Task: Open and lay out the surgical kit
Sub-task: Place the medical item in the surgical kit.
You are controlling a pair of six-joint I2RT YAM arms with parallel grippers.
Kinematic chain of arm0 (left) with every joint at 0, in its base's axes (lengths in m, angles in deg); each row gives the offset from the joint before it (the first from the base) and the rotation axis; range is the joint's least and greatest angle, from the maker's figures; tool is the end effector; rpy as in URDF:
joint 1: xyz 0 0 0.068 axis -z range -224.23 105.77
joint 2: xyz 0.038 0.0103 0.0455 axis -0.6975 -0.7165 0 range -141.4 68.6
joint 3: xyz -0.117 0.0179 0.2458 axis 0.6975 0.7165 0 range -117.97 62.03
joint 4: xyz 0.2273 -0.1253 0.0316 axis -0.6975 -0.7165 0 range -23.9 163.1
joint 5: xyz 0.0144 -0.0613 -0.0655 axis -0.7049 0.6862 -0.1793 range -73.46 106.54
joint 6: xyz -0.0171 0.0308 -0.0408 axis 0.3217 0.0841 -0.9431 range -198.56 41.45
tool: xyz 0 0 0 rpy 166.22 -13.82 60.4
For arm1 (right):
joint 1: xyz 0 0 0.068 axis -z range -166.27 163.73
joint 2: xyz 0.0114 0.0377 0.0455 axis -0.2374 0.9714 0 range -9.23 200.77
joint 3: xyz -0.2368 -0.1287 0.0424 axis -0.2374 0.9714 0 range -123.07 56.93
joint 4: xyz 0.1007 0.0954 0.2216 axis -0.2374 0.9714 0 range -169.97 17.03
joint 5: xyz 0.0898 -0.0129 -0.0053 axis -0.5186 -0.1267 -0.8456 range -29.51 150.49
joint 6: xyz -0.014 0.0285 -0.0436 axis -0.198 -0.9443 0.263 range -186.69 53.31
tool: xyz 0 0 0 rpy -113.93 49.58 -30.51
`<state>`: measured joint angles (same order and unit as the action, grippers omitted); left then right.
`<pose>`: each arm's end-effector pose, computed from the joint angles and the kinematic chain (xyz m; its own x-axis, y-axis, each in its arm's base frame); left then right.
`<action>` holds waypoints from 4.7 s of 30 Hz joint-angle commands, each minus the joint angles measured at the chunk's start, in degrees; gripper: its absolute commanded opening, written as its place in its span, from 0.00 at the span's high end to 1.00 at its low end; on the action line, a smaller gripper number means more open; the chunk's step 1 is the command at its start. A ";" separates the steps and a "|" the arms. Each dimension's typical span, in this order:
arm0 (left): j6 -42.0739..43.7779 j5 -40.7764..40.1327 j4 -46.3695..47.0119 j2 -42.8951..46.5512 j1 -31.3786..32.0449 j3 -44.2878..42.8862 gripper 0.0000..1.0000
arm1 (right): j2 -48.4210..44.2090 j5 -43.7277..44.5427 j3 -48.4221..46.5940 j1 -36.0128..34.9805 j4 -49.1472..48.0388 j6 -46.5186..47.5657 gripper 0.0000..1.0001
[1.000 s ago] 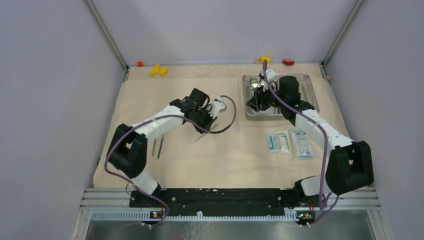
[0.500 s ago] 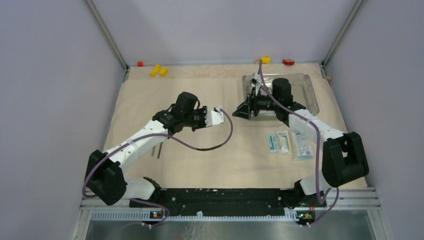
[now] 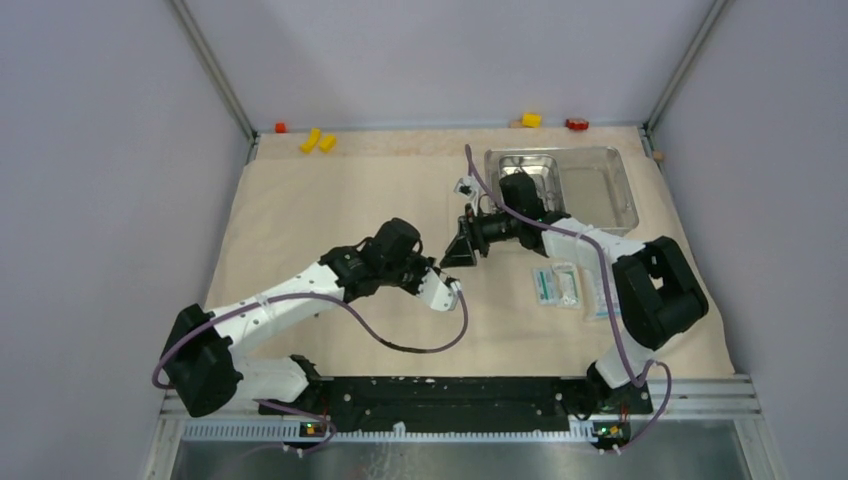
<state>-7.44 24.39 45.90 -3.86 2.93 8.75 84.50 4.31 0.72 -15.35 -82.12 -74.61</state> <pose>0.1779 -0.1990 0.2624 0.5886 0.7438 -0.3169 0.7216 -0.3066 0.6207 0.2867 0.1934 0.2210 -0.6199 -0.2570 -0.7414 -0.7846 0.1944 0.5887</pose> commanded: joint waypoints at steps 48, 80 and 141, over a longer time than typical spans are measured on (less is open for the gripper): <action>-34.42 -8.57 21.69 3.57 -10.96 -3.96 0.01 | -2.61 23.26 -11.87 -5.45 3.46 -1.44 1.00; -116.65 28.99 25.78 -18.76 -28.79 -18.78 0.25 | -4.66 40.16 -12.31 -5.37 6.17 -2.48 1.00; -119.11 27.66 28.74 -26.48 -26.09 -20.90 0.68 | -2.77 45.53 -13.70 -9.06 7.46 -2.24 1.00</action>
<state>-126.85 51.37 70.18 -29.46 -24.02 -12.12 81.40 50.36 -9.94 -23.02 -74.27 -76.84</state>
